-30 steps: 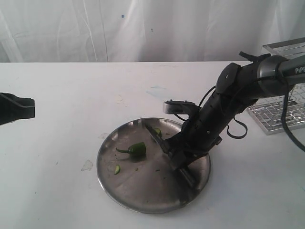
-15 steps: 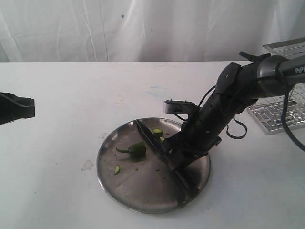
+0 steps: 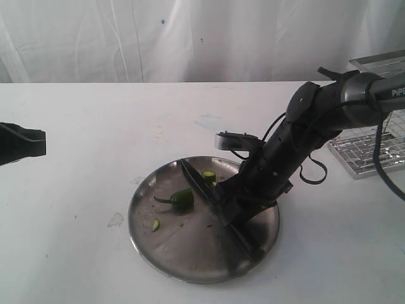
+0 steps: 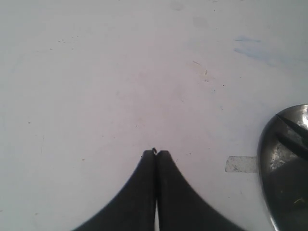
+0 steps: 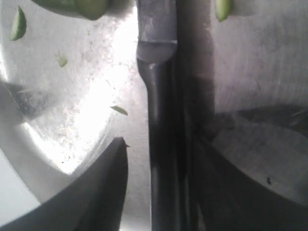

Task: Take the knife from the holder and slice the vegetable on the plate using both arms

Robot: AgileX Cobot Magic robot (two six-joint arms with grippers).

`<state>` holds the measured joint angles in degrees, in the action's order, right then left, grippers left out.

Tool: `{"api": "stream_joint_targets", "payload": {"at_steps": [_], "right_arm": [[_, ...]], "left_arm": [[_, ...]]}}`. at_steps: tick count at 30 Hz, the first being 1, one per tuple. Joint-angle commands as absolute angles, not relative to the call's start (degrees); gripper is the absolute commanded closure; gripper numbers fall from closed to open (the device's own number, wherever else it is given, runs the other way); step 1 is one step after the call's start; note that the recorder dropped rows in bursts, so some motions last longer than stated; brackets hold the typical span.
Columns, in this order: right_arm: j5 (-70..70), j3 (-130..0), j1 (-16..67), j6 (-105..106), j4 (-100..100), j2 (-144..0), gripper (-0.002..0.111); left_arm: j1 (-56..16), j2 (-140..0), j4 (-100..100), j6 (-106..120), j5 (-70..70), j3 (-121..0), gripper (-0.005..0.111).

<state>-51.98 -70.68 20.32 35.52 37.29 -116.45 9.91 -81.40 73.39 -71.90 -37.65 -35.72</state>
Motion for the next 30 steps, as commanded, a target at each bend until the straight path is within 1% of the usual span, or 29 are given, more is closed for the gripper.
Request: {"api": "stream_joint_targets", "payload": {"at_steps": [1,5,7,9,13,14,17,20,23,26,30], "right_arm": [[-55.5,-73.71,19.98,35.87,36.01,-114.91,0.066],[-62.23,-78.87,19.98,35.87,33.36,-110.41,0.067],[-62.81,-80.04,19.98,34.78,30.6,-107.77,0.069],[-60.7,-80.46,19.98,30.63,24.38,-103.92,0.077],[-52.22,-79.2,19.75,18.52,6.85,-96.72,0.104],[-49.87,-78.11,19.44,15.47,3.61,-94.82,0.108],[-42.83,-73.26,17.81,11.33,1.65,-88.5,0.108],[-30.5,-66.42,15.48,9.45,0.96,-80.64,0.108],[-18.74,-58.89,10.1,0.64,-4.02,-72.74,0.108],[-10.98,-50.72,3.66,-9.65,-7.52,-65.03,0.108],[-2.17,-40.13,-1.33,-10.82,-7.52,-54.8,0.108]], "left_arm": [[9.98,-80.81,72.12,-72.16,-38.0,-35.27,0.107],[9.98,-80.81,71.1,-72.16,-38.14,-35.27,0.107],[9.98,-80.81,70.79,-72.16,-38.95,-35.27,0.107],[9.98,-80.81,70.18,-72.16,-40.06,-35.27,0.107],[9.98,-80.81,69.91,-71.63,-38.92,-35.27,0.107],[9.98,-80.81,69.91,-71.63,-37.64,-35.27,0.107],[9.98,-80.81,69.91,-71.63,-32.22,-35.27,0.107],[9.98,-80.81,69.8,-71.74,-27.85,-35.27,0.107],[9.98,-80.72,69.8,-72.19,-26.59,-35.27,0.107],[9.98,-80.72,69.8,-74.44,-26.5,-35.27,0.107],[9.98,-80.6,68.52,-77.73,-26.36,-35.27,0.107]]}}
